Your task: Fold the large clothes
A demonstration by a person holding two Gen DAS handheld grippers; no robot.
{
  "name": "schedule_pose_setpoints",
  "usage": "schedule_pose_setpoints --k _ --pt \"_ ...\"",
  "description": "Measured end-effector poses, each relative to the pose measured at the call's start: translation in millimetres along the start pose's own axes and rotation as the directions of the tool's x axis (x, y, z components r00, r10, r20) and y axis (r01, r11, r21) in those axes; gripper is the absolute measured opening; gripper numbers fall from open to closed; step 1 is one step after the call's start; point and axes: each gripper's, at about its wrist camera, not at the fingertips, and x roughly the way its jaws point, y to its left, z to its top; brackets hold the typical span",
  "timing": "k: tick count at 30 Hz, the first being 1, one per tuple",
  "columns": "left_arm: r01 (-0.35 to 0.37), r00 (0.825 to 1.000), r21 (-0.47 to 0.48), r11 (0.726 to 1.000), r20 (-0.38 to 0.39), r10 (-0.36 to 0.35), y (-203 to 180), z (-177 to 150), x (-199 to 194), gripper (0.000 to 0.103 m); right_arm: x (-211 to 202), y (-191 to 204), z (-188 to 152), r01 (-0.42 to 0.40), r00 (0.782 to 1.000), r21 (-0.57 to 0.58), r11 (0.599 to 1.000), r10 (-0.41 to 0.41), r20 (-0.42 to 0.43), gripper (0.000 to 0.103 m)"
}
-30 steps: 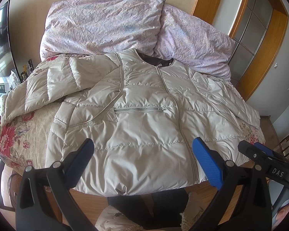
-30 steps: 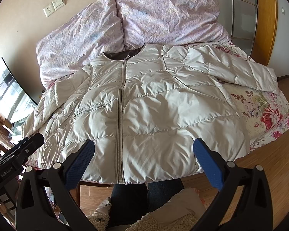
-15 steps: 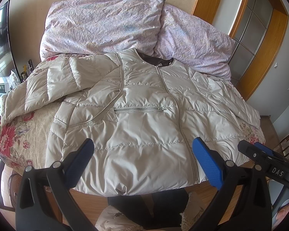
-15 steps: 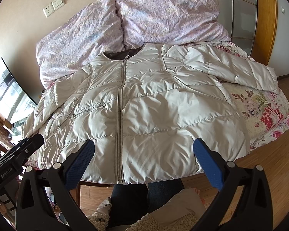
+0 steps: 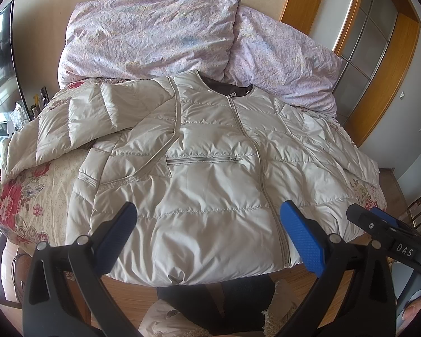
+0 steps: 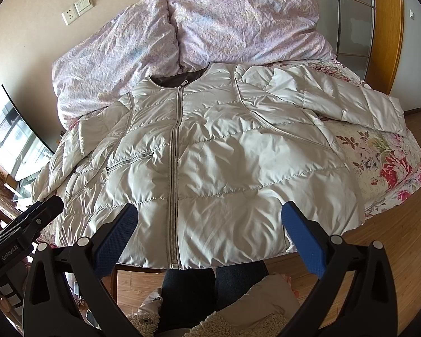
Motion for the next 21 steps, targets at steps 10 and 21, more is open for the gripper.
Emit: schedule_pose_setpoints --k 10,21 --pt "0.0 1.0 0.001 1.0 -0.001 0.0 -0.1 0.0 0.0 0.101 0.7 -0.8 0.0 -0.001 1.0 0.002 1.0 0.001 -0.001 0.102" --pt "0.0 1.0 0.001 1.0 0.0 0.0 -0.1 0.0 0.0 0.101 1.1 -2.3 0.1 -0.002 1.0 0.002 1.0 0.002 -0.001 0.102"
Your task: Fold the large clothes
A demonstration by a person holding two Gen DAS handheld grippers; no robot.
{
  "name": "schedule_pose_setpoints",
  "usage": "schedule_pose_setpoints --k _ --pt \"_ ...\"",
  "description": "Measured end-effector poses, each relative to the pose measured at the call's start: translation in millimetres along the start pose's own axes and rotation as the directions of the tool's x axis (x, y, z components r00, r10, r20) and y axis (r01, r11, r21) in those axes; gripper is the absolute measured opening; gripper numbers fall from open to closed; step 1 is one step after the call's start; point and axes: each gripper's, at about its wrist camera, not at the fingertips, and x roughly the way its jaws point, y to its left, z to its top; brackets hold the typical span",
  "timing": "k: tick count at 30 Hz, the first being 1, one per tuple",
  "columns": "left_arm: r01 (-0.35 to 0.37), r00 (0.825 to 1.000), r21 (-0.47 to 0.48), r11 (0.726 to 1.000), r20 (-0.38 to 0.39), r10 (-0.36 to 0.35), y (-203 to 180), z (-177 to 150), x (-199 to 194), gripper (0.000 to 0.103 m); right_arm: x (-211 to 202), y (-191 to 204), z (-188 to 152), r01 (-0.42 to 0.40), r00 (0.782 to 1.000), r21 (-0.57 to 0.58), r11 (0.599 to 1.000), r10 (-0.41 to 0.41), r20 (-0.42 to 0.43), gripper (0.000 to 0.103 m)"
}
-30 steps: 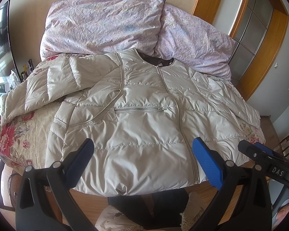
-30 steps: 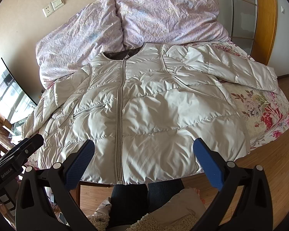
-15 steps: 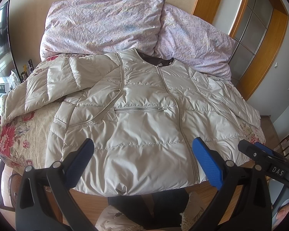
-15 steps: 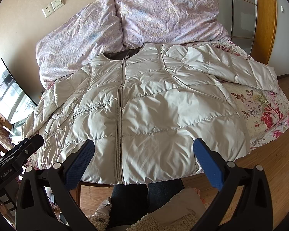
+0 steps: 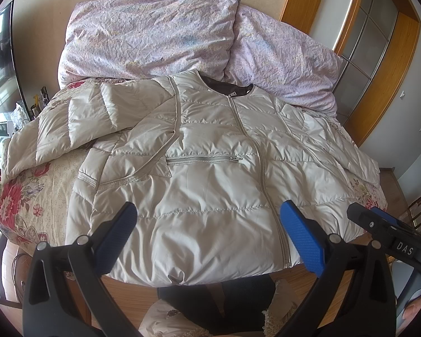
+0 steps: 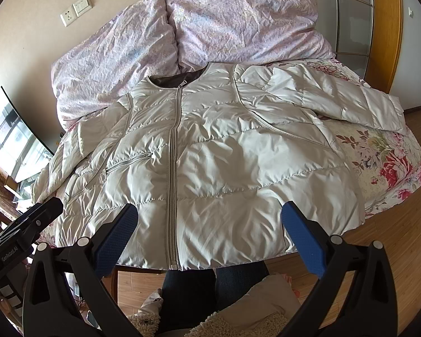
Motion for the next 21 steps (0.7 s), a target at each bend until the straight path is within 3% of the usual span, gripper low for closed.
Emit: schedule_pose_setpoints --k 15,21 --pt "-0.006 1.0 -0.004 1.0 0.0 0.006 1 1 1 0.101 3 -8 4 -0.02 1.0 0.019 1.0 0.02 0.005 0.102" --pt "-0.024 1.0 -0.003 1.0 -0.018 0.024 9 2 18 0.101 18 -50 22 -0.068 0.991 0.118 0.991 0.054 0.12 0.102"
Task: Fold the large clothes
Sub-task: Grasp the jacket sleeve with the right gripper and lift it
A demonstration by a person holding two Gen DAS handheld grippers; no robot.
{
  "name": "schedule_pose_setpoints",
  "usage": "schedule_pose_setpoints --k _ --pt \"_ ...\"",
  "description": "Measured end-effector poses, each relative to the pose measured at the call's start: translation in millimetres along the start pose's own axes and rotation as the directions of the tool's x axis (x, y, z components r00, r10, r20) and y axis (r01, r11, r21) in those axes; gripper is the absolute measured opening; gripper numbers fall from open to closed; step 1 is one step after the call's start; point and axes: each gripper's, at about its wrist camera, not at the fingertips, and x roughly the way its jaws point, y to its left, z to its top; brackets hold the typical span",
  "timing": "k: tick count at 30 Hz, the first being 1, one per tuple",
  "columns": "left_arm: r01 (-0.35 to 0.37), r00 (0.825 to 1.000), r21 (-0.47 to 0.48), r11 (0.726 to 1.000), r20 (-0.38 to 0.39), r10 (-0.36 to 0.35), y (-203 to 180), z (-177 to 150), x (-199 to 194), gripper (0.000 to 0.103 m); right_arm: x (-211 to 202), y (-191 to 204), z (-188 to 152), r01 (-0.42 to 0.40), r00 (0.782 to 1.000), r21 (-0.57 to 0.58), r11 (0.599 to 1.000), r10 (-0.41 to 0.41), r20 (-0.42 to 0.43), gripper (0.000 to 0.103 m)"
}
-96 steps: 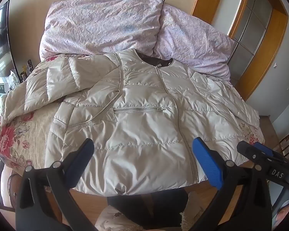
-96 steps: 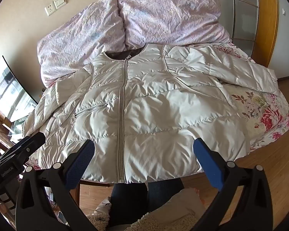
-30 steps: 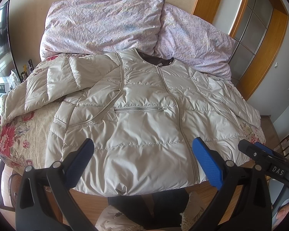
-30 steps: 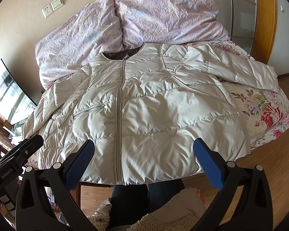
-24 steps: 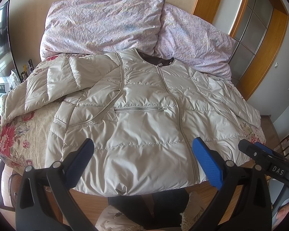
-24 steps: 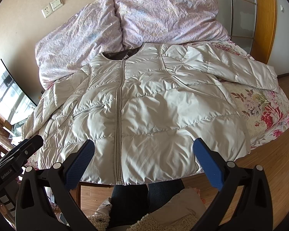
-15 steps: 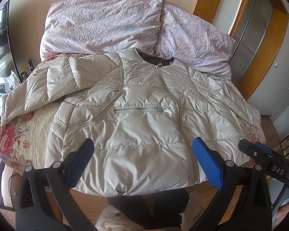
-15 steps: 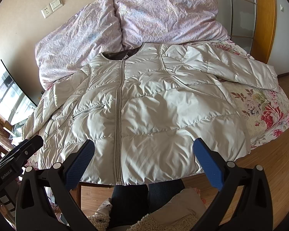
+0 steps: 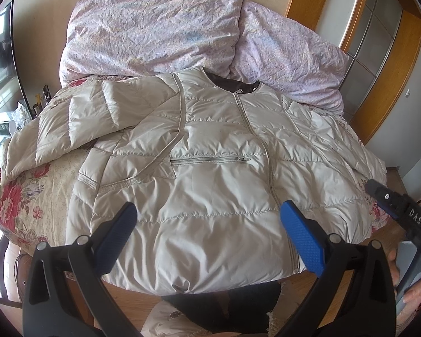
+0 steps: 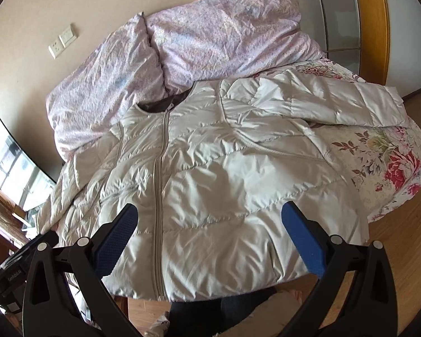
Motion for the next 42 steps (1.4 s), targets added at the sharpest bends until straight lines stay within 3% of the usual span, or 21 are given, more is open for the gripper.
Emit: schedule_pose_setpoints --k 2,7,11,14,18,22,26,31,33,37,39,42 --pt "-0.003 1.0 -0.002 1.0 -0.012 0.003 2 3 9 0.101 6 -24 6 -0.027 0.999 0.058 0.998 0.025 0.042 0.102" --pt "0.0 0.999 -0.009 1.0 -0.044 0.0 6 9 30 0.101 23 -97 31 0.05 0.996 0.255 0.966 -0.066 0.052 0.102" --pt "0.041 0.996 -0.029 0.999 -0.078 -0.043 12 15 51 0.101 31 -171 51 0.069 0.992 0.463 0.883 -0.11 0.063 0.102" --pt "0.079 0.991 -0.046 0.996 -0.108 -0.083 14 19 67 0.101 37 -219 66 0.125 0.98 0.556 0.822 -0.19 0.062 0.088" --pt "0.115 0.982 -0.06 0.992 -0.142 -0.123 14 23 86 0.101 53 -282 74 0.116 0.979 0.697 0.708 -0.202 0.043 0.07" --pt "0.154 0.973 -0.064 0.986 -0.161 -0.163 14 26 99 0.101 67 -325 73 0.092 0.978 0.795 0.599 -0.203 0.04 0.06" --pt "0.187 0.966 -0.054 0.981 -0.171 -0.194 14 29 107 0.101 74 -347 69 0.064 0.973 0.836 0.544 -0.222 0.07 0.049" --pt "0.218 0.963 -0.03 0.975 -0.152 -0.22 10 31 113 0.101 81 -364 72 0.027 0.967 0.846 0.532 -0.228 0.113 0.043" --pt "0.232 0.962 -0.025 0.972 -0.142 -0.233 10 32 114 0.101 83 -367 71 0.048 0.961 0.844 0.534 -0.254 0.106 0.026" --pt "0.2 0.976 -0.023 0.98 -0.081 -0.201 16 34 108 0.101 91 -365 78 0.077 0.952 0.834 0.546 -0.288 0.101 0.014" --pt "0.182 0.982 -0.03 0.983 -0.054 -0.184 21 36 104 0.101 85 -357 84 0.093 0.94 0.812 0.576 -0.319 0.119 0.009" --pt "0.172 0.985 -0.055 0.984 -0.018 -0.173 31 38 99 0.101 71 -334 101 0.127 0.913 0.746 0.654 -0.371 0.17 0.007"
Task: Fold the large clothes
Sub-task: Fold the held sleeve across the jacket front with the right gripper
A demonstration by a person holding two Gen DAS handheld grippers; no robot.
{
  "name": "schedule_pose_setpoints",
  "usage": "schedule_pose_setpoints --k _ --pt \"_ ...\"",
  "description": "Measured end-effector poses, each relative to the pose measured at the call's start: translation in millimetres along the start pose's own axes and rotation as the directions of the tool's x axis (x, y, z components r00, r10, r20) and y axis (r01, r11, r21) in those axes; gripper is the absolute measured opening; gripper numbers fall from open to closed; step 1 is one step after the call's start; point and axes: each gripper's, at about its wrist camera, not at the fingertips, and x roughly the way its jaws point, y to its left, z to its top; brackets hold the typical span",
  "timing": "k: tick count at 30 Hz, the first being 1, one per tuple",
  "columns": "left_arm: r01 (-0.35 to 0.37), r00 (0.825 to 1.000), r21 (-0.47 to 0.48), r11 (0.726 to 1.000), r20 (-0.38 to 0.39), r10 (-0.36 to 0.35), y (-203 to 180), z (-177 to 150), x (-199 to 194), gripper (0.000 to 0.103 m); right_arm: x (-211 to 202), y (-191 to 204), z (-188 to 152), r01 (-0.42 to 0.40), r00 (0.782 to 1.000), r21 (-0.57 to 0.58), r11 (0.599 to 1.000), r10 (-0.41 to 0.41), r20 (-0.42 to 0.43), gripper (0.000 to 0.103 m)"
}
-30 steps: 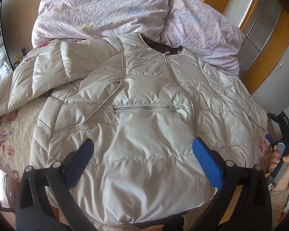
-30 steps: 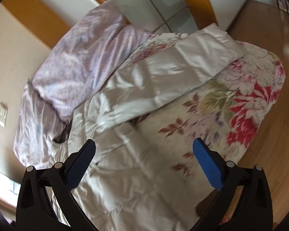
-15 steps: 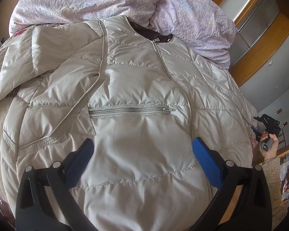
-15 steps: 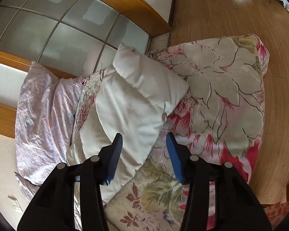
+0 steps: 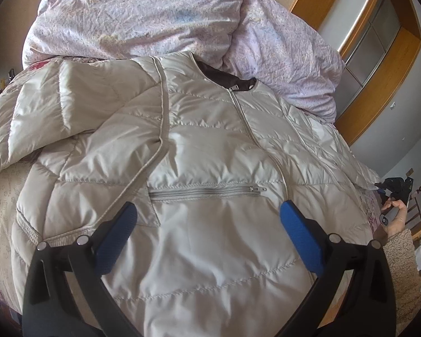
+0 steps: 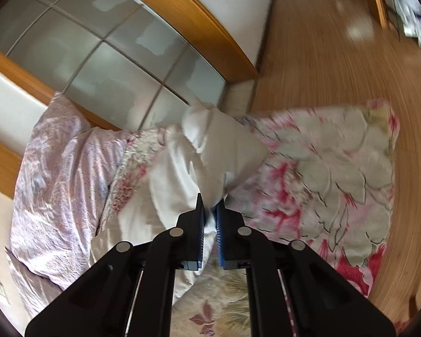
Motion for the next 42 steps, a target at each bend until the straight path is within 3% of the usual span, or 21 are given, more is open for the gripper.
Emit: schedule_pose_setpoints --k 5,10,12,16,20,23,28,31,36,42 --pt "-0.014 0.999 -0.052 0.999 0.03 0.016 17 1 -6 0.101 -42 70 -6 -0.091 0.991 -0.212 0.973 0.11 0.081 0.007" --pt "-0.014 0.998 -0.085 0.996 0.067 0.02 31 -2 -15 0.101 -86 150 -40 -0.259 0.955 -0.406 0.876 0.296 0.03 0.007" --pt "-0.037 0.992 -0.098 0.994 0.118 0.049 35 -4 -24 0.101 -102 176 -60 -0.334 0.93 -0.465 0.82 0.366 -0.023 0.007" --pt "-0.065 0.972 -0.12 0.991 0.218 0.09 43 -7 -43 0.101 -124 229 -110 -0.485 0.862 -0.547 0.683 0.48 -0.165 0.007" --pt "-0.087 0.95 -0.124 0.989 0.287 0.119 51 -9 -60 0.101 -136 263 -161 -0.591 0.797 -0.581 0.56 0.517 -0.312 0.007" --pt "-0.08 0.951 -0.145 0.986 0.284 0.119 61 -8 -69 0.101 -134 281 -196 -0.658 0.75 -0.561 0.503 0.504 -0.428 0.007" --pt "-0.081 0.951 -0.188 0.979 0.28 0.132 78 -11 -78 0.101 -116 297 -258 -0.694 0.72 -0.557 0.456 0.427 -0.547 0.007" --pt "-0.103 0.947 -0.199 0.975 0.279 0.157 83 -16 -83 0.101 -99 296 -302 -0.685 0.726 -0.581 0.439 0.343 -0.597 0.007" --pt "-0.118 0.944 -0.22 0.968 0.279 0.178 88 -20 -88 0.101 -67 287 -366 -0.633 0.761 -0.666 0.394 0.158 -0.629 0.008" --pt "-0.115 0.943 -0.228 0.967 0.282 0.179 92 -23 -92 0.101 -36 273 -401 -0.572 0.784 -0.734 0.365 -0.02 -0.621 0.01"
